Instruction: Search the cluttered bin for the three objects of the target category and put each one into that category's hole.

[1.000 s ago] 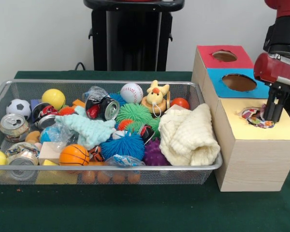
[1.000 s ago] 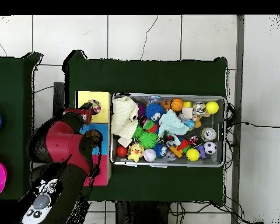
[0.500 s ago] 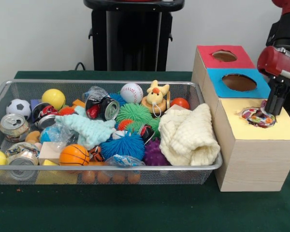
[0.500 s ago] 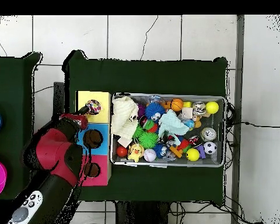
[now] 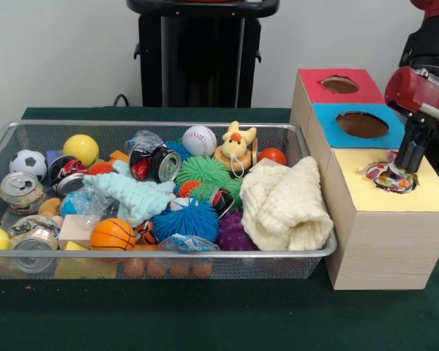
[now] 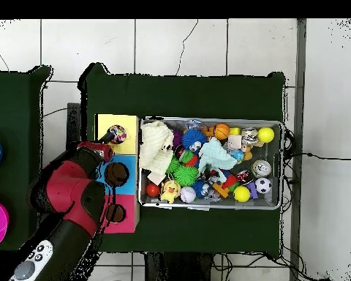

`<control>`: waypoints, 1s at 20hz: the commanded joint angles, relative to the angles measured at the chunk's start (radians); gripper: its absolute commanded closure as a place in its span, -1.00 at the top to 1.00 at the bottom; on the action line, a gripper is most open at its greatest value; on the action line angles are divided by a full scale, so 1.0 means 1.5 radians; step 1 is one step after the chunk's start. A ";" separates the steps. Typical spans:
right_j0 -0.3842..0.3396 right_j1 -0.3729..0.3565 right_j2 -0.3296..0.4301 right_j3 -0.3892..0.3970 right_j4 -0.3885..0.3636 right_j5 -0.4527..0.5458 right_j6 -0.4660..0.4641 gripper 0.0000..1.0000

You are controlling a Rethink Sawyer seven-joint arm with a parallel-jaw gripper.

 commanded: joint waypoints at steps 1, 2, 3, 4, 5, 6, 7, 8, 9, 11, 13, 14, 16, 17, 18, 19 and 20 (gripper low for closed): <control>-0.013 0.029 0.041 0.051 0.040 0.059 0.184 -1.00; -0.013 0.027 0.047 0.056 0.042 0.060 0.187 -1.00; -0.009 0.029 0.047 0.063 0.044 0.057 0.190 -1.00; -0.009 0.028 0.054 0.072 0.046 0.050 0.194 -1.00; -0.015 0.024 0.069 0.080 0.047 0.041 0.194 -1.00; -0.023 0.021 0.085 0.088 0.045 0.024 0.194 -1.00; -0.031 0.019 0.101 0.096 0.043 0.008 0.194 -1.00; -0.047 0.010 0.128 0.107 0.035 -0.016 0.191 -1.00; -0.065 0.001 0.156 0.118 0.025 -0.035 0.187 -1.00; -0.087 -0.007 0.185 0.129 0.010 -0.061 0.183 -1.00; -0.100 -0.009 0.200 0.134 0.004 -0.075 0.181 -1.00; -0.102 -0.009 0.203 0.135 0.005 -0.080 0.182 -1.00; -0.106 -0.008 0.211 0.136 0.006 -0.092 0.182 -1.00; -0.113 -0.009 0.221 0.138 0.002 -0.102 0.181 -1.00; -0.114 -0.007 0.225 0.139 0.004 -0.110 0.183 -1.00; -0.117 -0.006 0.231 0.139 0.001 -0.123 0.184 -1.00; -0.130 -0.009 0.251 0.141 -0.010 -0.143 0.183 -1.00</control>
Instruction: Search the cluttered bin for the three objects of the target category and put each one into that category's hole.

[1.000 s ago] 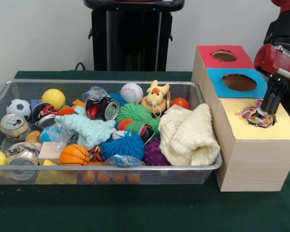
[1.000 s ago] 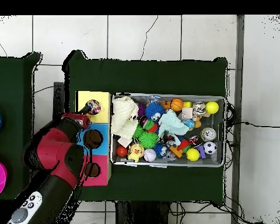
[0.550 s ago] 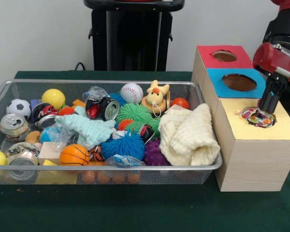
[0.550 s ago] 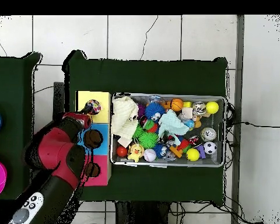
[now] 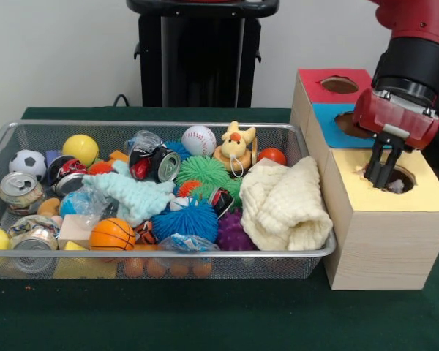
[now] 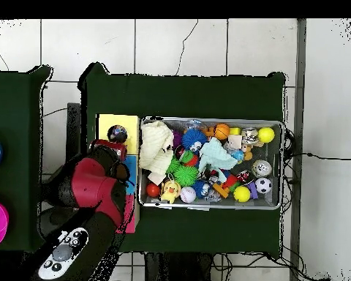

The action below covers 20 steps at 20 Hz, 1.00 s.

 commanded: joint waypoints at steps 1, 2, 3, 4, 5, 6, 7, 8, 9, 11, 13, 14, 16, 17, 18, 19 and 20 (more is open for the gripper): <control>-0.073 0.015 0.185 0.093 -0.032 -0.076 0.185 -1.00; -0.087 0.011 0.206 0.093 -0.046 -0.091 0.185 -1.00; -0.099 0.002 0.225 0.095 -0.062 -0.104 0.180 -1.00; -0.110 -0.002 0.242 0.094 -0.078 -0.118 0.179 -1.00; -0.119 -0.005 0.257 0.093 -0.089 -0.126 0.177 -1.00; -0.128 -0.008 0.273 0.092 -0.099 -0.134 0.176 -1.00; -0.132 -0.010 0.281 0.092 -0.104 -0.137 0.174 -1.00; -0.133 -0.013 0.284 0.092 -0.107 -0.136 0.169 -1.00; -0.135 -0.015 0.288 0.092 -0.109 -0.135 0.165 -1.00; -0.148 -0.017 0.302 0.092 -0.120 -0.138 0.159 -1.00; -0.169 -0.020 0.327 0.091 -0.146 -0.150 0.155 -1.00; -0.167 -0.022 0.324 0.092 -0.142 -0.145 0.152 -1.00; -0.160 -0.027 0.317 0.094 -0.132 -0.131 0.146 -1.00; -0.153 -0.029 0.309 0.094 -0.123 -0.122 0.142 -1.00; -0.150 -0.033 0.304 0.095 -0.118 -0.111 0.138 -1.00; -0.145 -0.039 0.298 0.097 -0.111 -0.095 0.132 -1.00; -0.139 -0.044 0.289 0.098 -0.105 -0.080 0.126 -1.00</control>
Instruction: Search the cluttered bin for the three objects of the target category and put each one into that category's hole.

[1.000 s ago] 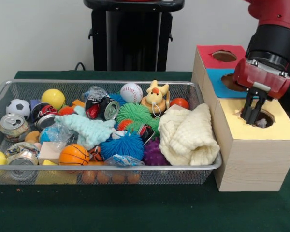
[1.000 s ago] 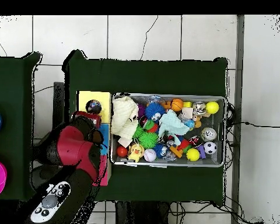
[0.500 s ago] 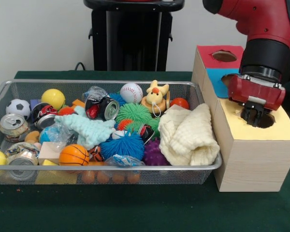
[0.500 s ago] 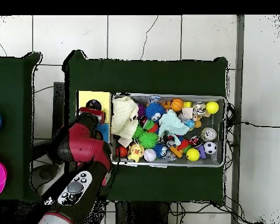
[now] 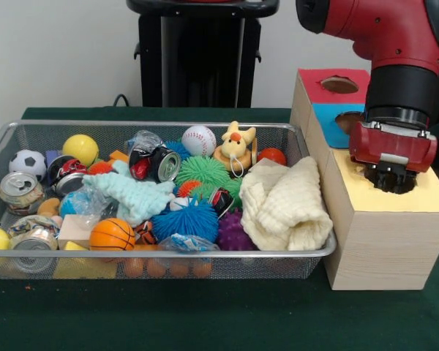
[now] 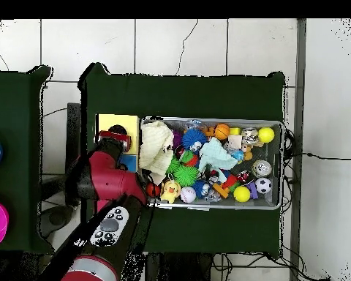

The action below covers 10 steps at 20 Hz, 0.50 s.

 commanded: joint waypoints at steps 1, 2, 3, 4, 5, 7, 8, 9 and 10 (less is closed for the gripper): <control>0.013 0.014 0.090 0.065 -0.003 0.100 0.119 -1.00; 0.023 0.008 0.075 0.064 0.003 0.117 0.111 -1.00; 0.032 0.002 0.062 0.064 0.008 0.136 0.107 -1.00; 0.040 -0.003 0.050 0.063 0.014 0.155 0.102 -1.00; 0.049 -0.005 0.036 0.059 0.019 0.174 0.099 -1.00; 0.064 -0.015 0.013 0.053 0.022 0.213 0.094 -1.00; 0.069 -0.020 0.002 0.050 0.020 0.233 0.091 -1.00; 0.075 -0.023 -0.009 0.046 0.021 0.255 0.092 -1.00; 0.083 -0.025 -0.023 0.040 0.020 0.273 0.090 -1.00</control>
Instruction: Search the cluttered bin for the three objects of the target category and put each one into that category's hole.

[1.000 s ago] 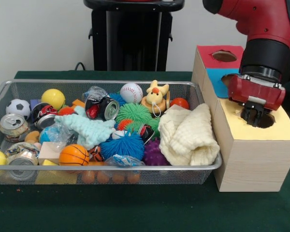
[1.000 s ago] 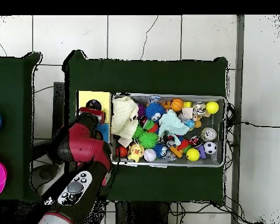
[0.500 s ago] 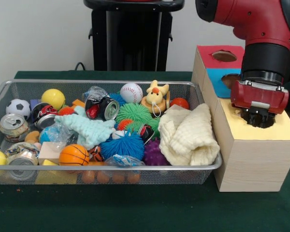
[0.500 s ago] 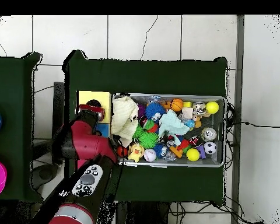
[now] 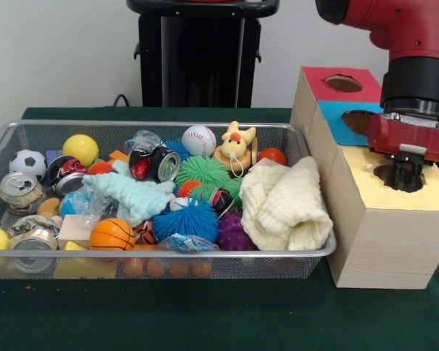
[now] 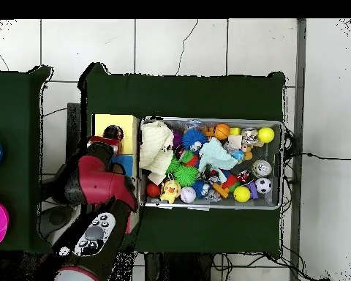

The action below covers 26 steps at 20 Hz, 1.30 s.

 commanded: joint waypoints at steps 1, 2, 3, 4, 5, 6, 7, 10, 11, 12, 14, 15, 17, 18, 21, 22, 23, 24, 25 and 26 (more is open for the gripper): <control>0.049 -0.015 -0.020 0.033 0.015 0.228 0.090 -1.00; 0.057 -0.016 -0.034 0.026 0.013 0.245 0.090 -1.00; 0.062 -0.019 -0.048 0.019 0.009 0.260 0.089 -1.00; 0.068 -0.022 -0.061 0.011 0.005 0.280 0.088 -1.00; 0.072 -0.027 -0.075 0.005 -0.001 0.296 0.086 -1.00; 0.074 -0.032 -0.084 -0.001 -0.006 0.311 0.085 -1.00; 0.071 -0.039 -0.088 -0.004 -0.013 0.319 0.081 -1.00; 0.060 -0.058 -0.096 -0.016 -0.030 0.348 0.067 -1.00; 0.060 -0.065 -0.102 -0.020 -0.033 0.361 0.064 -1.00; 0.060 -0.073 -0.108 -0.025 -0.035 0.375 0.062 -1.00; 0.062 -0.087 -0.119 -0.035 -0.039 0.405 0.061 -1.00; 0.061 -0.094 -0.118 -0.033 -0.041 0.411 0.061 -1.00; 0.059 -0.096 -0.109 -0.028 -0.039 0.409 0.066 -1.00; 0.060 -0.094 -0.108 -0.027 -0.039 0.405 0.069 -1.00; 0.058 -0.095 -0.098 -0.016 -0.041 0.388 0.070 -1.00; 0.053 -0.095 -0.088 -0.011 -0.040 0.377 0.070 -1.00; 0.049 -0.091 -0.076 -0.005 -0.038 0.356 0.073 -1.00; 0.045 -0.086 -0.064 0.002 -0.039 0.331 0.076 -1.00; 0.042 -0.081 -0.052 0.008 -0.039 0.306 0.079 -1.00; 0.044 -0.073 -0.050 0.011 -0.039 0.289 0.085 -1.00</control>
